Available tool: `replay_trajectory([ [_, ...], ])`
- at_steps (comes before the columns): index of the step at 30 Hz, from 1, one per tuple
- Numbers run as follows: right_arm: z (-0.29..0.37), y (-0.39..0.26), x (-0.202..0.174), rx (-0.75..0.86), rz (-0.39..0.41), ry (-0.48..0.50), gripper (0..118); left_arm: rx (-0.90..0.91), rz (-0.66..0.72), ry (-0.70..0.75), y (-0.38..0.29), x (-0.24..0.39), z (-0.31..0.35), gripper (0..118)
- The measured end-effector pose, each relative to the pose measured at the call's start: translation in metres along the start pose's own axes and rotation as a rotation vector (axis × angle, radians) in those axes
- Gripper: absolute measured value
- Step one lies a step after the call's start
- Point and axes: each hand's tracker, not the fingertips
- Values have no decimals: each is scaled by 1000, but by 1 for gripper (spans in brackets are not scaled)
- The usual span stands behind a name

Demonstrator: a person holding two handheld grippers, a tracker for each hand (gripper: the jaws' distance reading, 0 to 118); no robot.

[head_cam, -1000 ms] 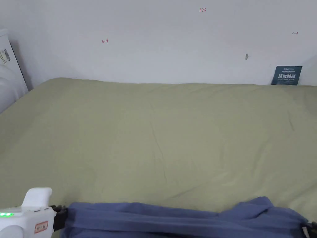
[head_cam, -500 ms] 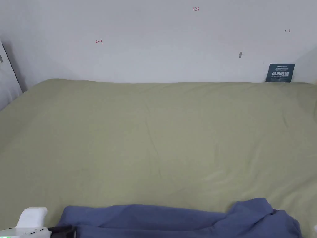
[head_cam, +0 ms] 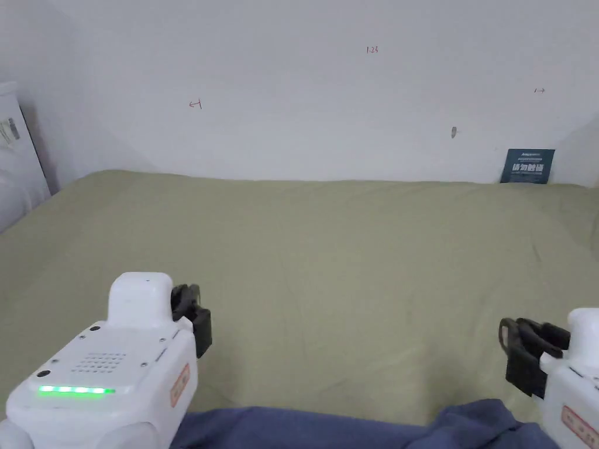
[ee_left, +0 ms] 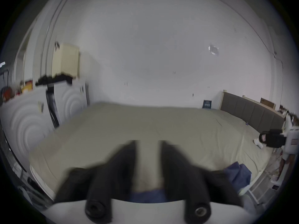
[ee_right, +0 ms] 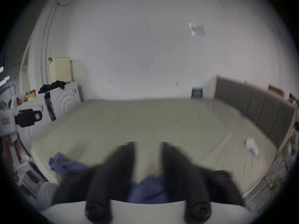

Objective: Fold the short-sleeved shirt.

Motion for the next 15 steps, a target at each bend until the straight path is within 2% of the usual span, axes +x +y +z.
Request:
replay_trajectory([
  [1, 4, 1, -9, 44, 18, -25, 4, 56, -4, 41, -5, 3, -1, 0],
  [3, 6, -2, -21, 57, -1, -23, 2, 38, 0, 4, -8, 4, -1, 0],
  [4, 7, -2, -24, 64, -13, -25, 2, 93, -47, 19, 1, 24, 18, 0],
  [7, 7, -7, -28, 84, -26, -48, 2, 94, -43, 27, 1, 35, 32, 0],
  [15, 6, -18, -31, 103, 5, -99, 2, 76, -48, 112, 4, -12, 33, 0],
])
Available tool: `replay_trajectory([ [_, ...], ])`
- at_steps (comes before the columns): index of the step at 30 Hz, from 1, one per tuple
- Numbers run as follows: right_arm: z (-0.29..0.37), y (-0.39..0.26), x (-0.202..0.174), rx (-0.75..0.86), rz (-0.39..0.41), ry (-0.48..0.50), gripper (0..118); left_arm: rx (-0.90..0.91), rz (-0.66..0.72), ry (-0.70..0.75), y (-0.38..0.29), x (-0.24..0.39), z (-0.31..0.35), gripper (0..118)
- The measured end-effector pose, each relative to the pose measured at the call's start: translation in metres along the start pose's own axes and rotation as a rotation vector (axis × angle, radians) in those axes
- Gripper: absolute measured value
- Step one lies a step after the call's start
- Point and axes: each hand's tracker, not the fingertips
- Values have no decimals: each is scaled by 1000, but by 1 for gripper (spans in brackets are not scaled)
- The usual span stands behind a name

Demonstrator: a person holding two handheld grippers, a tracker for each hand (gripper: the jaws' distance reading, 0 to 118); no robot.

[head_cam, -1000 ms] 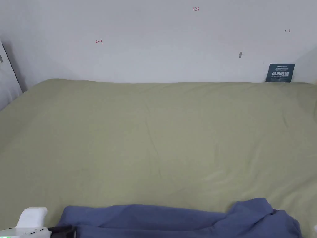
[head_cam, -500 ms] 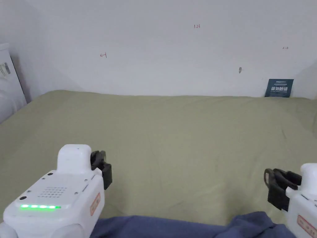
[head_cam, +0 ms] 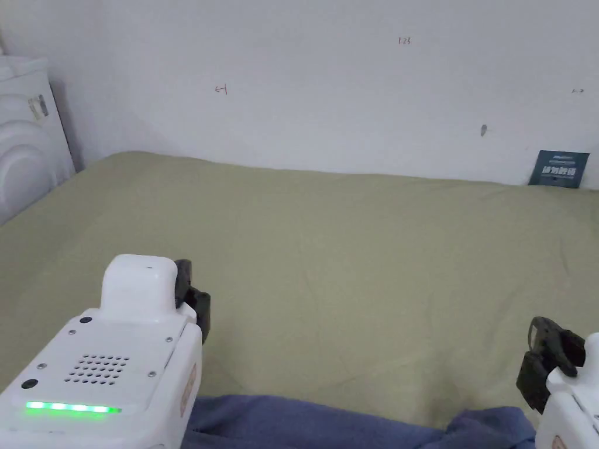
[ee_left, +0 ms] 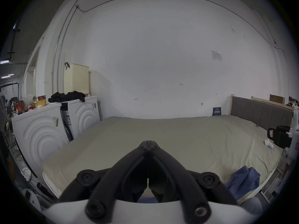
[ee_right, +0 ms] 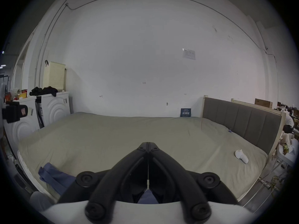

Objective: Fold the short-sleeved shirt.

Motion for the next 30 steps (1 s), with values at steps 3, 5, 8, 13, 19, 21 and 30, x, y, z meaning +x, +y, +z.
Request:
replay_trajectory([
  [3, -1, -5, -2, -17, -9, 3, 2, -49, -10, 17, -2, -26, -7, 0],
  [5, -4, -10, -4, -36, -2, 4, 2, -196, 73, -106, -9, -54, -22, 0],
  [8, -1, -16, -7, -67, 7, 14, 2, -472, 225, -208, -33, -96, -56, 0],
  [13, 1, -29, -12, -120, 18, 35, 2, -846, 502, -360, -97, -165, -122, 0],
  [19, 4, -42, -23, -174, 37, 48, 3, -916, 739, -531, -139, -192, -155, 17],
  [21, 3, -43, -25, -187, 47, 51, 3, -937, 728, -552, -147, -190, -164, 87],
  [30, 3, -42, -28, -224, 50, 55, 3, -1063, 681, -698, -197, -196, -194, 117],
])
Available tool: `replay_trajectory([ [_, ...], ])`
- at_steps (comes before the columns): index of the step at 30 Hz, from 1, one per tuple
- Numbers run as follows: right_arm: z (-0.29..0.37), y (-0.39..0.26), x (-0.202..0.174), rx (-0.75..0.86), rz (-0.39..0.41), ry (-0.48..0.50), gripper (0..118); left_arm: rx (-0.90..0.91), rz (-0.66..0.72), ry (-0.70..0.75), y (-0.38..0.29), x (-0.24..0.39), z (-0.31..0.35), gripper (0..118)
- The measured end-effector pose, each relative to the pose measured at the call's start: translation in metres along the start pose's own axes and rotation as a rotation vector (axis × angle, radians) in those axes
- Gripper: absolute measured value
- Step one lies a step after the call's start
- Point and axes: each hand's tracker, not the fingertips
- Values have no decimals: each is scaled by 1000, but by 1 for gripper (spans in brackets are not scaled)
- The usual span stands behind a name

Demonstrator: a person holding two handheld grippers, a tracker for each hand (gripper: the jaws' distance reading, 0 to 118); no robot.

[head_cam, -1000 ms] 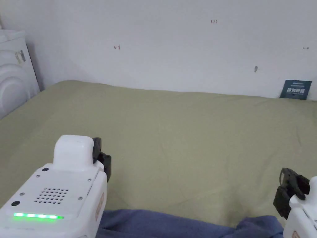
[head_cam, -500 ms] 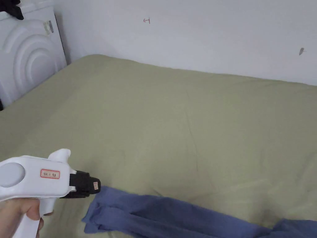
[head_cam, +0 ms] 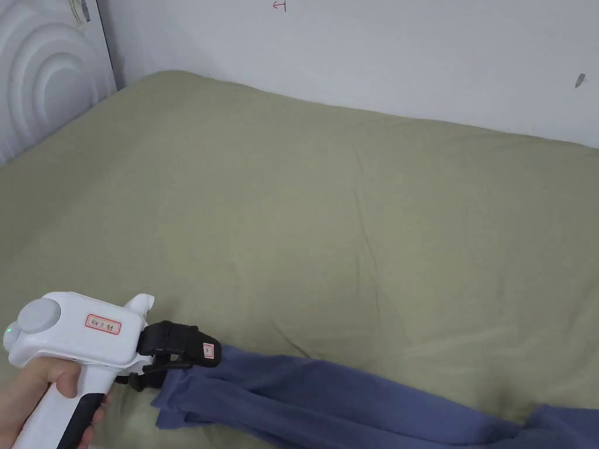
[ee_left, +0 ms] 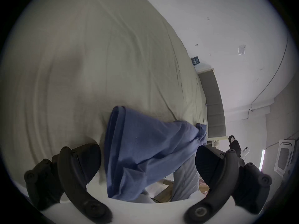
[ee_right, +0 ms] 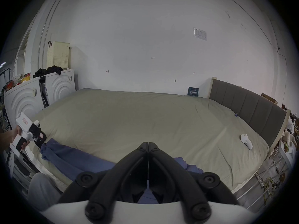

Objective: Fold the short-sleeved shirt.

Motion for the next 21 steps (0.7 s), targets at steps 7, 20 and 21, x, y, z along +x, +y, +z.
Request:
replay_trajectory([
  [7, 3, -1, -1, -8, -21, 10, 3, -64, 43, -95, -9, 12, -6, 117],
  [20, 14, -4, 2, -7, -38, 50, 3, -34, 66, -1, -14, 7, -7, 7],
  [21, 15, -4, 3, -5, -35, 48, 3, -15, 57, 16, -13, 9, -4, 7],
])
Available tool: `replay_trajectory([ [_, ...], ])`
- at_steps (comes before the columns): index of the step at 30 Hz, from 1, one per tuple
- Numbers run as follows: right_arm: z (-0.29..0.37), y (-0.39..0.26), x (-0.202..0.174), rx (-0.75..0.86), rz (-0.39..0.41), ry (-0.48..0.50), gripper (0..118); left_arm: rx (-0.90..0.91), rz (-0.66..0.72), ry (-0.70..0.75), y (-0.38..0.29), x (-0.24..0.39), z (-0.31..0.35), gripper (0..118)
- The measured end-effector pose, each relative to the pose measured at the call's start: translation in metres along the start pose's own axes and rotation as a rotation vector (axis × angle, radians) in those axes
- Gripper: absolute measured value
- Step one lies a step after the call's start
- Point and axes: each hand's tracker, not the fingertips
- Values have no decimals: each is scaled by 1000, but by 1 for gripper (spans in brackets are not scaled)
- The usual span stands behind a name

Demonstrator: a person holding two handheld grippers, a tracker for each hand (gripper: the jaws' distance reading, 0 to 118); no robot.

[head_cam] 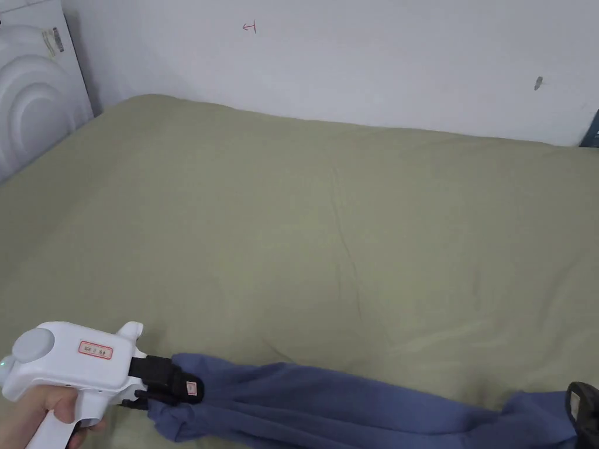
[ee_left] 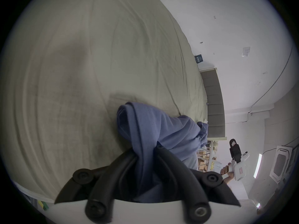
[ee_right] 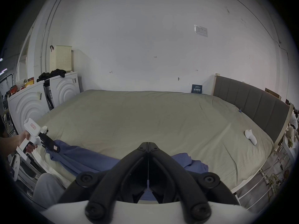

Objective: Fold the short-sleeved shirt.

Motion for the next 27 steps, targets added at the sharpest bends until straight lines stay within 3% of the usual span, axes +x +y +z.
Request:
replay_trajectory([
  [16, 7, 0, 20, 31, -43, 5, 3, 211, 21, 246, -13, 45, 118, 6],
  [21, 10, -2, 26, 36, -54, 1, 3, 210, -102, 315, -12, 85, 108, 7],
  [23, 13, -3, 29, 36, -59, -3, 3, 193, -206, 352, -37, 145, 87, 6],
  [27, 17, -8, 36, 29, -58, -42, 3, 129, -290, 368, -52, 203, 50, 6],
])
